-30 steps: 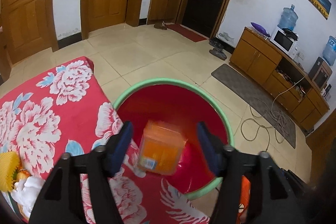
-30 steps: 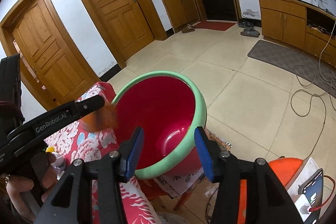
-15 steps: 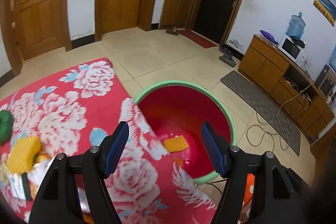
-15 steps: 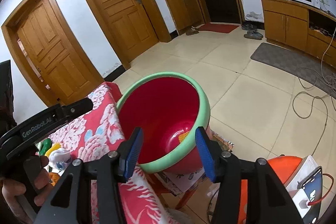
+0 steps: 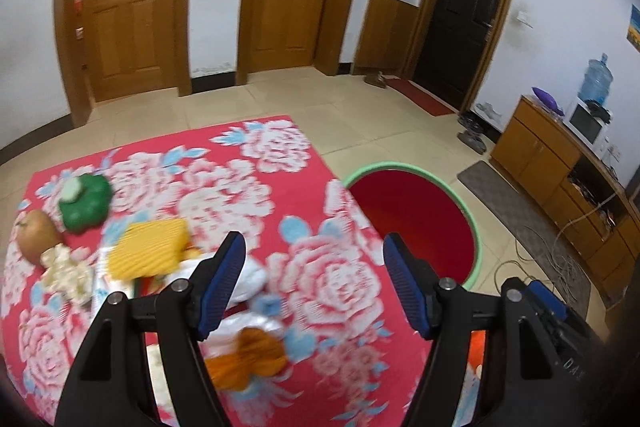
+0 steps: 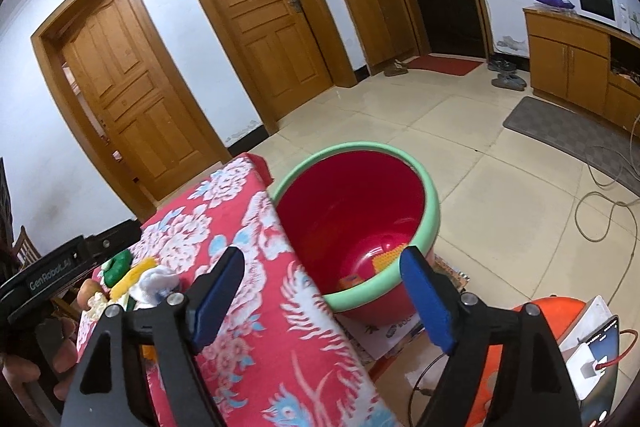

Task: Collect trash
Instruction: 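Move both tools back over the table items, then grasp the crumpled white tissue with the left tool while the right tool grasps the white cloth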

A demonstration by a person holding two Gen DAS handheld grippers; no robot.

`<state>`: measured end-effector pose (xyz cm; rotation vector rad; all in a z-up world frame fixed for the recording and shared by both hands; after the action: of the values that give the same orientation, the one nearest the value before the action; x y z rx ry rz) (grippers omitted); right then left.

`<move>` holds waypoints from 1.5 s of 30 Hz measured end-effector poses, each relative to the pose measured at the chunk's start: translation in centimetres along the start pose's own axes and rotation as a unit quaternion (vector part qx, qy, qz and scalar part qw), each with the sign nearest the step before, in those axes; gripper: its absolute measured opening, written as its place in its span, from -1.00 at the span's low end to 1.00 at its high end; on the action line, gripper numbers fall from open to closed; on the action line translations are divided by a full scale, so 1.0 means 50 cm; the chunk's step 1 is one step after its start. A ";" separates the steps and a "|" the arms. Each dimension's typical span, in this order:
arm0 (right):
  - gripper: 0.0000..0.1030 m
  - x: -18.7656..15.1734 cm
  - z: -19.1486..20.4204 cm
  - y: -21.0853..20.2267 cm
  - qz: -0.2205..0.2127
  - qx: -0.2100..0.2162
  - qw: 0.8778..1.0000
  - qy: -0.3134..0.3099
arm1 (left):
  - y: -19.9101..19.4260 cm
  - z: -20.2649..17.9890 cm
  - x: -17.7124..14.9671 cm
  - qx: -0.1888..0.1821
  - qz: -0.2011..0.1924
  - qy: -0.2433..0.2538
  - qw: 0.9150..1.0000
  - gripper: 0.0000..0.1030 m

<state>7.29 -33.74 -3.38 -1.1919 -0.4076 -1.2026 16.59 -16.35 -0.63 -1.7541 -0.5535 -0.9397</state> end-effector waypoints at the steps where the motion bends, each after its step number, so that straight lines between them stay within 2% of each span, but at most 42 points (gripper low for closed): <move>1: 0.62 -0.002 0.008 -0.002 0.001 0.004 1.000 -0.002 | -0.012 0.016 -0.002 0.007 -0.003 -0.003 1.000 0.38; 12: 0.68 -0.028 0.083 -0.011 0.016 0.029 0.999 -0.030 | -0.074 0.182 -0.026 0.073 -0.012 -0.034 0.997 0.38; 26: 0.69 -0.076 0.174 0.014 0.050 0.045 0.995 -0.073 | -0.097 0.394 -0.081 0.152 -0.001 -0.087 0.985 0.38; 41: 0.69 -0.091 0.312 0.092 0.092 0.087 0.982 -0.142 | -0.033 0.502 -0.135 0.180 0.026 -0.126 0.975 0.38; 45: 0.69 -0.104 0.344 0.132 0.113 0.095 0.977 -0.152 | -0.016 0.515 -0.147 0.167 0.031 -0.139 0.976 0.38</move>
<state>16.61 -17.00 -4.00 -1.2220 -0.5853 -0.7696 20.24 8.30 -10.47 -1.5922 -0.7845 -0.5230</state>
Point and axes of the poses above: each gripper's, at about its wrist camera, not at the fingertips, and y roughly the way its jaws point, z to its left, x to its top, the point moved 8 cm from there along y, roughly the way its jaws point, and after that the axes turned 7 degrees about -z, right-handed, at the moved point
